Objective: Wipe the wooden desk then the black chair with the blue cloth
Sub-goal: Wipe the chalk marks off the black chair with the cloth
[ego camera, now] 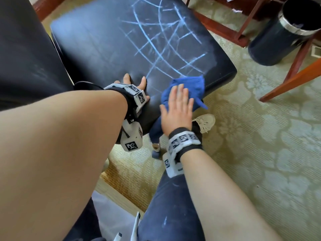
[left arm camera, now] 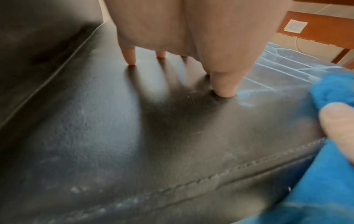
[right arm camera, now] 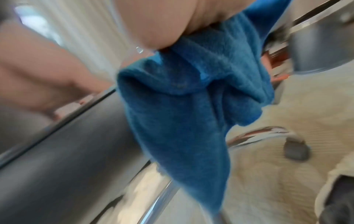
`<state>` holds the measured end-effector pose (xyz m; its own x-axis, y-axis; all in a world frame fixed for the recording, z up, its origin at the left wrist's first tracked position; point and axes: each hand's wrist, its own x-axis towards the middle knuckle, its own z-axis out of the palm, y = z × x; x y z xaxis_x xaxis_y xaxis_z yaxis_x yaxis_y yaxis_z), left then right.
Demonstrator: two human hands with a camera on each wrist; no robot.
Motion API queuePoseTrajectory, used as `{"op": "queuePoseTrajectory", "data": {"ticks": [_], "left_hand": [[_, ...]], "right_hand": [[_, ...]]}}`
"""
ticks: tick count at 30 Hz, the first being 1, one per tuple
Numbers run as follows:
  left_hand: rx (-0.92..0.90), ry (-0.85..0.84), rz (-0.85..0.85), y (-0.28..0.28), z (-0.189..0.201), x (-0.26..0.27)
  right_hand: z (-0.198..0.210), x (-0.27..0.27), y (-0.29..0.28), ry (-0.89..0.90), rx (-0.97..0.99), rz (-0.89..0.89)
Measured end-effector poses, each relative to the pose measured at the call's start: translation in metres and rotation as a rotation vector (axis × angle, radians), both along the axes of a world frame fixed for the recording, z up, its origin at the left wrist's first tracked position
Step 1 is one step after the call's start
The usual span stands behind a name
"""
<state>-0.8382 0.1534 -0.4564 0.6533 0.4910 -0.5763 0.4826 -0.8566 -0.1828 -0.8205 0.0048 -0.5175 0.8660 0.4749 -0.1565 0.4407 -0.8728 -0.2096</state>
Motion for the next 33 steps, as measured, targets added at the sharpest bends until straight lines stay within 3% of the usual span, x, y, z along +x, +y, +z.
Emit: {"op": "queuePoseTrajectory", "data": {"ticks": [3, 6, 10, 14, 20, 26, 30, 33], "left_hand": [[0.017, 0.042, -0.038, -0.002, 0.003, 0.001], [0.004, 0.023, -0.014, -0.003, 0.003, 0.0], [-0.004, -0.058, -0.002, 0.003, -0.007, -0.008], [-0.046, -0.117, 0.016, 0.017, -0.014, -0.012], [-0.057, -0.051, 0.0, 0.027, -0.017, -0.01], [-0.11, -0.064, -0.008, 0.036, -0.017, -0.014], [-0.122, -0.066, -0.032, 0.046, -0.013, -0.022], [-0.106, -0.052, -0.086, 0.055, -0.005, -0.027]], "right_hand": [[0.0, 0.036, -0.017, 0.032, 0.045, -0.115], [0.006, 0.029, -0.01, 0.049, 0.087, -0.132], [0.008, -0.028, 0.012, 0.001, -0.013, 0.2], [0.006, -0.009, 0.004, -0.008, -0.083, 0.352], [0.013, 0.054, -0.025, -0.021, -0.055, 0.004], [0.021, 0.066, -0.025, 0.085, -0.08, -0.205], [0.026, 0.045, -0.019, 0.113, -0.082, -0.205], [0.027, 0.031, -0.019, 0.034, -0.114, -0.079]]}}
